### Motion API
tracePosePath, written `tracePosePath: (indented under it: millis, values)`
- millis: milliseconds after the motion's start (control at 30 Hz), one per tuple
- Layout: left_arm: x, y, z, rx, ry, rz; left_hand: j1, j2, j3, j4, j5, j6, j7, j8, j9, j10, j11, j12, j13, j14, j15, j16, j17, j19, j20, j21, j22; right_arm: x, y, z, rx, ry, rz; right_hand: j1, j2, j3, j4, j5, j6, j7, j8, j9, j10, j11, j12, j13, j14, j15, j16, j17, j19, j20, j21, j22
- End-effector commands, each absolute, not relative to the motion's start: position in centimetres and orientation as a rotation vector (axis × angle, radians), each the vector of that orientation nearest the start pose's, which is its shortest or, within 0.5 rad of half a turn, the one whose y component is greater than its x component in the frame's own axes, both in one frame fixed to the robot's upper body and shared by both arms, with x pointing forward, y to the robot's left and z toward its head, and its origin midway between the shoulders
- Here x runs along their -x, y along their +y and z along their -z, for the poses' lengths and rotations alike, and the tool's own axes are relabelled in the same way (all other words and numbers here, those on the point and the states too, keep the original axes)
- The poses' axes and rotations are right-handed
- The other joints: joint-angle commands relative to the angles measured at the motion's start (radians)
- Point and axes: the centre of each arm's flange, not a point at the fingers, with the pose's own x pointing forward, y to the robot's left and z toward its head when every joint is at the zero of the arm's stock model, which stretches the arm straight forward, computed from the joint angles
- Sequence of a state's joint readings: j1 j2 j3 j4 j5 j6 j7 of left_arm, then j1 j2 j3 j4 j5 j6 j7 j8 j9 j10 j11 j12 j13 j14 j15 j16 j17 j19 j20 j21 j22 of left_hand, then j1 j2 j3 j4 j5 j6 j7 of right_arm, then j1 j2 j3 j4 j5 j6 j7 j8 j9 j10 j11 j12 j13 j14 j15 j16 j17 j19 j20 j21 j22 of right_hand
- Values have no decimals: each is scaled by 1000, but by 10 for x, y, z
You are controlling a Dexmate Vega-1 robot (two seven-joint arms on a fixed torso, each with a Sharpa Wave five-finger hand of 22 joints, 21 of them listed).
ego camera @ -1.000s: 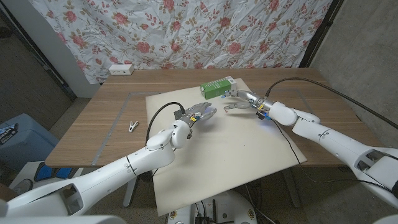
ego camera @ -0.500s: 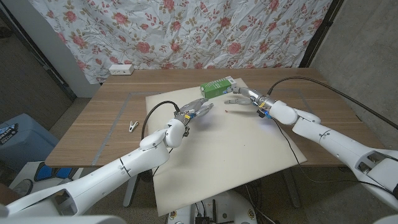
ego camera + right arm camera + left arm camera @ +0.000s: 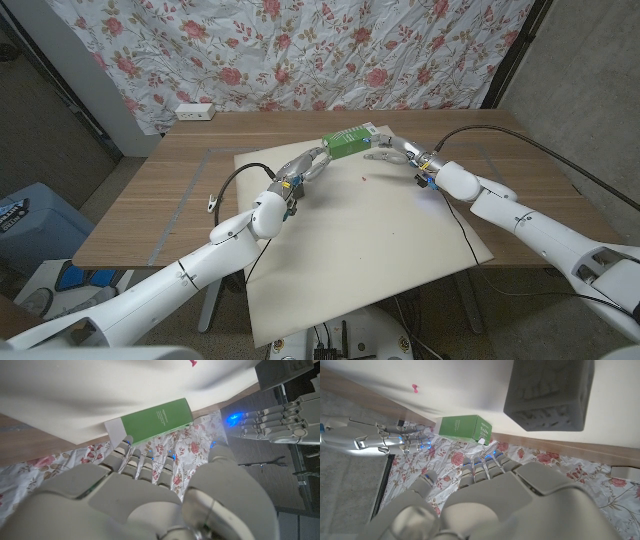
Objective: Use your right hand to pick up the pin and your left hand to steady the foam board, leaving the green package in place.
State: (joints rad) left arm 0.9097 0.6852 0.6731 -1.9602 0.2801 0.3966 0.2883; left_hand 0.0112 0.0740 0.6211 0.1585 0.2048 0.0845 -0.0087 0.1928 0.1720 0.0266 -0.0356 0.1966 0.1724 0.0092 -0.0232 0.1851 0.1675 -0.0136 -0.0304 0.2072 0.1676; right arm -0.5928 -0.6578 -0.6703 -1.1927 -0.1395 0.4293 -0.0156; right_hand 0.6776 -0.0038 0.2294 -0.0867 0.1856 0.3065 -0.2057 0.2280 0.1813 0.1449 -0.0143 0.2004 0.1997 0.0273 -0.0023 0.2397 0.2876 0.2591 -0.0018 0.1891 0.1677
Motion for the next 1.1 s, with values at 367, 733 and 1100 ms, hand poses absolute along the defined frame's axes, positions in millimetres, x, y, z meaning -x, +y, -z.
tracePosePath:
  millis: [367, 733, 1100]
  values:
    - [-571, 209, 25, -743, -685, -54, 15, 103, 16, -7, 3, 13, 5, -1, 2, 15, 1, 1, 1, 7, 1, -1, 2, 17, -49, 4, 1, -662, -234, -3, 778, -713, -243, -48, 15, -5, 21, 14, -21, -5, -23, 0, 22, -1, 8, -3, 13, -12, -2, -6, 2, -8, 1, 0]
    - [-583, 229, 34, -665, -691, -86, 21, 104, 26, -14, 3, 17, 8, -2, 2, 17, 3, 0, 1, 8, 7, -4, 1, 23, -48, 2, 1, -664, -235, 0, 707, -701, -216, -62, 27, -6, 24, 17, -23, 4, -29, 0, 34, -1, 10, -5, 19, -16, -2, -11, 1, -10, 0, 0]
    - [-599, 233, 40, -477, -679, -96, 24, 104, 36, -18, 2, 7, 11, -9, 3, 6, 11, -6, 1, 5, 14, -7, 2, 26, -45, -2, 1, -668, -249, 6, 586, -656, -211, -83, 32, -10, 27, 18, -48, 26, -42, 0, 31, 8, 5, -7, 21, -9, -4, -16, -3, -8, -2, 0]
